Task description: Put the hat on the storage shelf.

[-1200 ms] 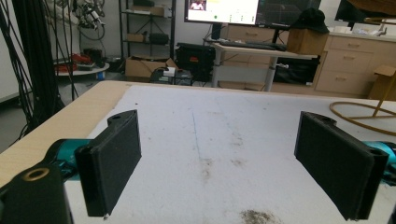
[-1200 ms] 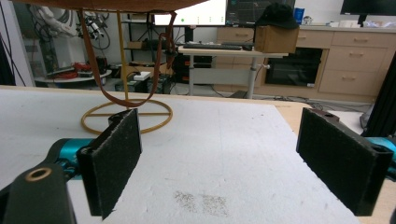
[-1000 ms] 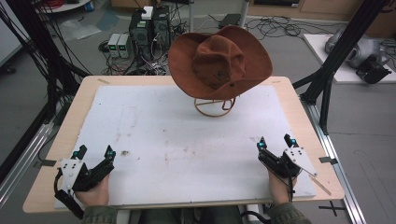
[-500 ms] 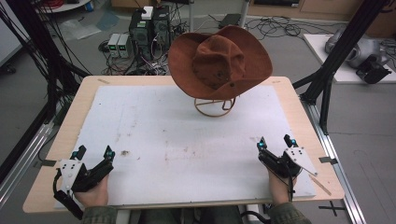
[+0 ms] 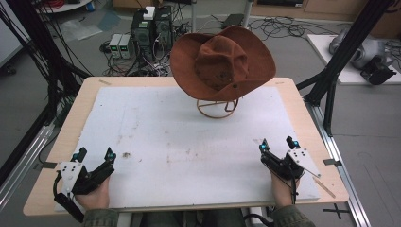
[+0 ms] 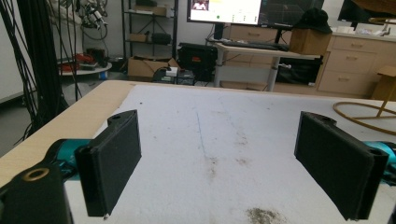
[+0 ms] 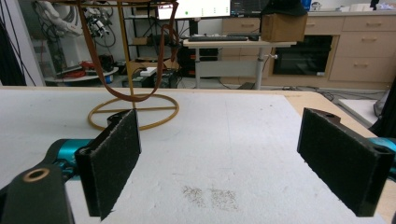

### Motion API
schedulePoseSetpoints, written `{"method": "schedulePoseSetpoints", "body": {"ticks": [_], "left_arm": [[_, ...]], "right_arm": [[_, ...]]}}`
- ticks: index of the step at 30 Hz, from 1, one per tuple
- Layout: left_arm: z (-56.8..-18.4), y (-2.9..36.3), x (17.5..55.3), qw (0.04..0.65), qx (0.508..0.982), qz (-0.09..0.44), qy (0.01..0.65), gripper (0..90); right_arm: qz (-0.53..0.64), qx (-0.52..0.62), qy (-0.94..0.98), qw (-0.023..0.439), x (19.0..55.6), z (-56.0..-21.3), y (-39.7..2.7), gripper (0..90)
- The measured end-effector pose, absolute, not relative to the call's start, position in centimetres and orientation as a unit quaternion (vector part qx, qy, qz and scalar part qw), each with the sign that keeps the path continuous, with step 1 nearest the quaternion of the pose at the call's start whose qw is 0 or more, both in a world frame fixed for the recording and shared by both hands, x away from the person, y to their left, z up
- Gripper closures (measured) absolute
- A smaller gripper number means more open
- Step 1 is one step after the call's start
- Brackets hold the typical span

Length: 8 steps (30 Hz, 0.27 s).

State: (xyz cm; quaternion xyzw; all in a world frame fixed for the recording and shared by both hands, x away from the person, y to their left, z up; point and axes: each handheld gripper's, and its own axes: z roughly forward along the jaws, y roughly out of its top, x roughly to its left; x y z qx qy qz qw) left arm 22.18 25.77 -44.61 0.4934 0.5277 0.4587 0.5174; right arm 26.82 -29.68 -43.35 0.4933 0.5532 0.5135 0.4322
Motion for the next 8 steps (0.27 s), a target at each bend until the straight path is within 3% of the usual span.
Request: {"method": "schedulePoseSetpoints", "body": {"ticks": [8], "left_arm": [[-44.64,25.85,22.21,0.519,0.492,0.454,0.532,14.9]], "right_arm": [[0.513,0.493,0.554,0.431,26.8,-43.33,-29.66,12.8]]}}
